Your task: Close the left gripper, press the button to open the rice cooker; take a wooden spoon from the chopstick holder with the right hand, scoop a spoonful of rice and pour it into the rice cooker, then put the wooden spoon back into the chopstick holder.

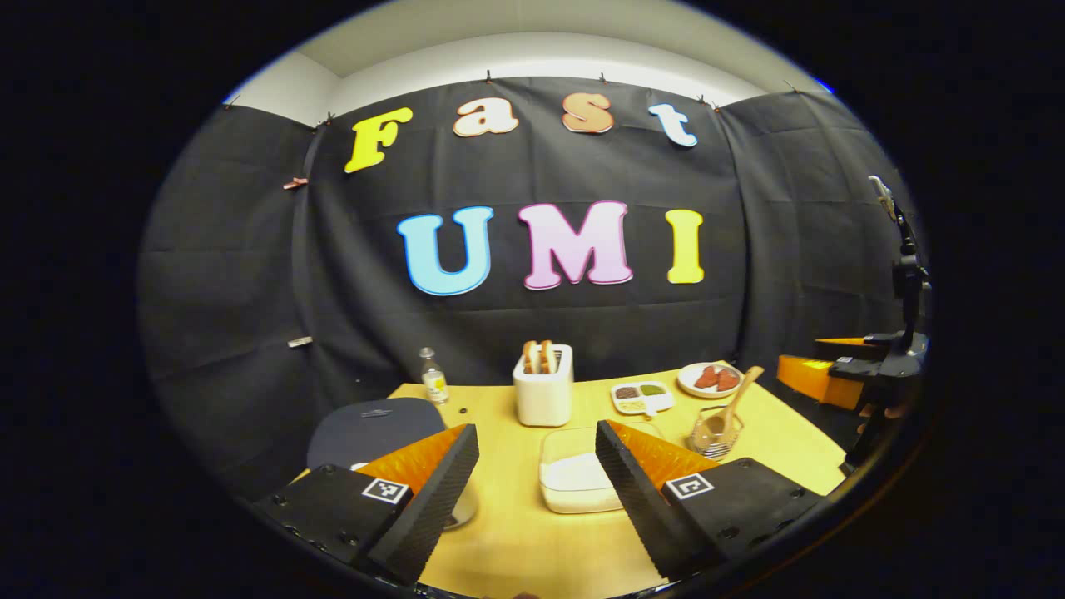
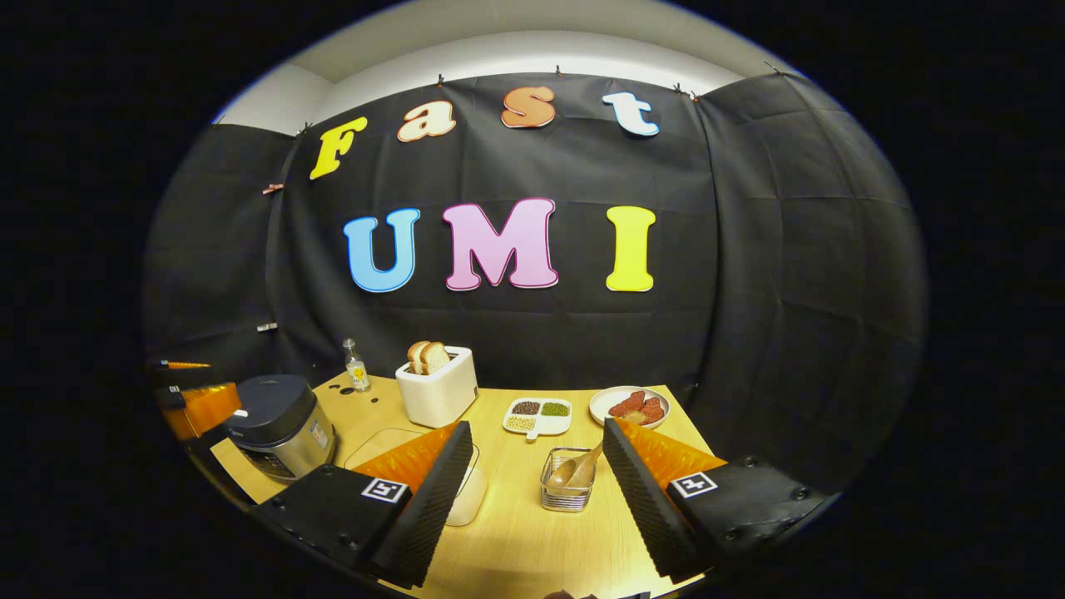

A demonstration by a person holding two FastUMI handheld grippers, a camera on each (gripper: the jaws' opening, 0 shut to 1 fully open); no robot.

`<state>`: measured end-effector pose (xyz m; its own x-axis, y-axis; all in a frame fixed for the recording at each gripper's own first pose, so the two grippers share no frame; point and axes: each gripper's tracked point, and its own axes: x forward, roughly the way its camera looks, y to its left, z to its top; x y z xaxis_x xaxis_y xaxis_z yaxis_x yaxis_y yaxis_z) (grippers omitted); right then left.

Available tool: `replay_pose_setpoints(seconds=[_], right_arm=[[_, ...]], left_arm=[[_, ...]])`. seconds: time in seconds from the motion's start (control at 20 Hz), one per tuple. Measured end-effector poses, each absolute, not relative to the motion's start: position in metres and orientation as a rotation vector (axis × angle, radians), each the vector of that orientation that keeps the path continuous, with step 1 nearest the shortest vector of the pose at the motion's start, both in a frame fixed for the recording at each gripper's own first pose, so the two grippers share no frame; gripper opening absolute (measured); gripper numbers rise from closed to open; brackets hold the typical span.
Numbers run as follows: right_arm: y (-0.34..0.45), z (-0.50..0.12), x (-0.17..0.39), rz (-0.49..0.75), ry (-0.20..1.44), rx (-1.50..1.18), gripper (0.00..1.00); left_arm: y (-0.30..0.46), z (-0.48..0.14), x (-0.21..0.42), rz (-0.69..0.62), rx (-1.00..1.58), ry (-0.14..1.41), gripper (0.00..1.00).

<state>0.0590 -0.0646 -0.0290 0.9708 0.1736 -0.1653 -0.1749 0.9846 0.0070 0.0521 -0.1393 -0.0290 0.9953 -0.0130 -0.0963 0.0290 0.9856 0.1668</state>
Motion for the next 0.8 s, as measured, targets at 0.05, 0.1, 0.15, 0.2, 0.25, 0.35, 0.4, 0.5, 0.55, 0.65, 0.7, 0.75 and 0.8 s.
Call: replay_pose_setpoints(seconds=[0.05,0.1,0.15,0.2,0.25,0.35,0.4,0.5,0.55,0.65,0.7,0.75,0.8], right_arm=[[-0.063,-0.031,0.052,0.174,0.167,-0.013,0.98],[-0.062,-0.030,0.044,0.167,0.166,-0.029,0.99],[-0.064,-0.028,0.036,0.153,0.162,-0.047,0.99],[-0.065,-0.025,0.029,0.141,0.157,-0.053,0.98],[-0.061,-0.024,0.021,0.135,0.147,-0.051,0.99],[-0.056,-0.029,0.008,0.125,0.145,-0.061,0.98],[-0.055,-0.034,0.001,0.120,0.161,-0.068,0.98],[-0.054,-0.034,-0.009,0.100,0.173,-0.067,0.99],[-0.054,-0.031,-0.014,0.091,0.169,-0.060,0.99],[-0.053,-0.027,-0.020,0.068,0.158,-0.055,1.00],[-0.052,-0.025,-0.022,0.056,0.152,-0.058,1.00],[-0.052,-0.023,-0.025,0.047,0.146,-0.061,1.00],[-0.049,-0.020,-0.026,0.041,0.138,-0.063,1.00]], left_arm=[[-0.141,-0.029,0.046,-0.029,0.151,0.095,0.96],[-0.142,-0.027,0.040,-0.037,0.140,0.090,0.96],[-0.143,-0.024,0.034,-0.048,0.142,0.080,0.96],[-0.141,-0.020,0.027,-0.052,0.154,0.069,0.97],[-0.135,-0.019,0.021,-0.054,0.163,0.057,0.96],[-0.124,-0.026,0.012,-0.054,0.185,0.072,0.96],[-0.117,-0.031,0.008,-0.044,0.210,0.093,0.96],[-0.108,-0.033,0.000,-0.056,0.206,0.103,0.96],[-0.107,-0.034,-0.002,-0.069,0.185,0.099,0.96],[-0.096,-0.031,-0.007,-0.064,0.163,0.093,0.99],[-0.090,-0.028,-0.008,-0.056,0.162,0.087,0.96],[-0.085,-0.025,-0.008,-0.050,0.166,0.080,0.96],[-0.082,-0.024,-0.008,-0.056,0.177,0.076,0.96]])
